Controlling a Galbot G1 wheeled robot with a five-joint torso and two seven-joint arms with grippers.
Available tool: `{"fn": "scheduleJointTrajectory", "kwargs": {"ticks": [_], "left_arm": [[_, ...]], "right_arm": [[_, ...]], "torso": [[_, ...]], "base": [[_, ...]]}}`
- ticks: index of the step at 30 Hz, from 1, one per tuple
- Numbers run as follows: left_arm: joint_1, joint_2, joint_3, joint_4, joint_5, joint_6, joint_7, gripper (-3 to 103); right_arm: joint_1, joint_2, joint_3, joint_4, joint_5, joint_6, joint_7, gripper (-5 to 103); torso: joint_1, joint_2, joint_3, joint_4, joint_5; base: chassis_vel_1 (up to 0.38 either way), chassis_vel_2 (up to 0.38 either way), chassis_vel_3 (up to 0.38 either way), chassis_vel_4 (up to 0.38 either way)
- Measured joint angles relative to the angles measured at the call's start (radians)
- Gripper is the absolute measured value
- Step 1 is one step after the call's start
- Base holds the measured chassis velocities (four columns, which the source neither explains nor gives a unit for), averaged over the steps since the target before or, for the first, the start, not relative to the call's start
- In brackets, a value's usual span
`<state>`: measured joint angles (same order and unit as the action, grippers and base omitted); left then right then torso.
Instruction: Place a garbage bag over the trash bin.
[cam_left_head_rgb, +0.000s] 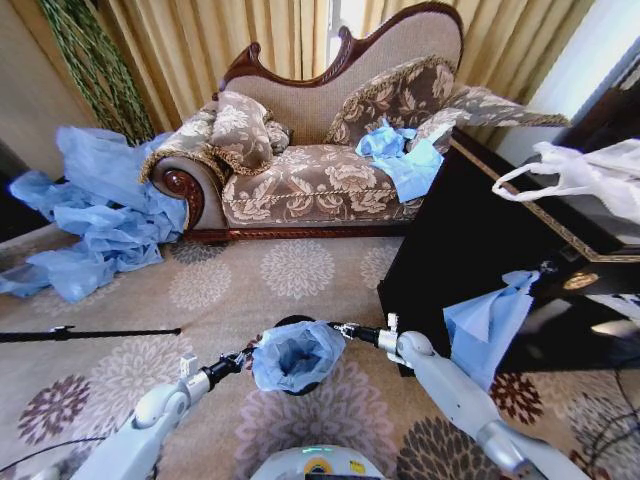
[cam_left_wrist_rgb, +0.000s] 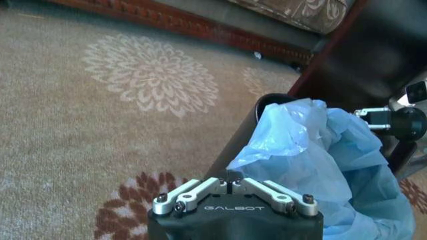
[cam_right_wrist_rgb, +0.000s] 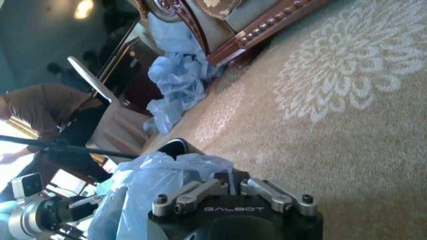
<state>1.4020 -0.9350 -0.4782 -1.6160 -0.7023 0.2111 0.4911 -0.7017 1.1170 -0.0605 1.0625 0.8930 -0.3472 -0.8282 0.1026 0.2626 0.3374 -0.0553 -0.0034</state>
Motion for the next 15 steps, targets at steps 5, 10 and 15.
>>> {"fn": "scheduleJointTrajectory", "kwargs": {"ticks": [5,10,15], "left_arm": [[0.002,-0.001,-0.003,-0.002,0.000,-0.002,0.000,0],[0.003,-0.003,-0.003,-0.002,0.001,-0.003,0.000,0],[0.005,-0.005,-0.003,0.001,0.003,-0.005,0.003,0]], "right_arm": [[-0.002,-0.008,0.002,0.008,0.001,0.000,-0.003,0],[-0.002,-0.010,0.005,0.009,0.002,0.000,-0.006,0],[0.024,-0.009,0.031,-0.023,-0.005,-0.027,-0.071,0]], "torso": [[0.000,0.000,0.000,0.0000,0.0000],[0.000,0.000,0.000,-0.0001,0.0000],[0.000,0.000,0.000,0.0000,0.0001]], "base": [[0.000,0.000,0.000,0.000],[0.000,0.000,0.000,0.000],[0.000,0.000,0.000,0.000]]}}
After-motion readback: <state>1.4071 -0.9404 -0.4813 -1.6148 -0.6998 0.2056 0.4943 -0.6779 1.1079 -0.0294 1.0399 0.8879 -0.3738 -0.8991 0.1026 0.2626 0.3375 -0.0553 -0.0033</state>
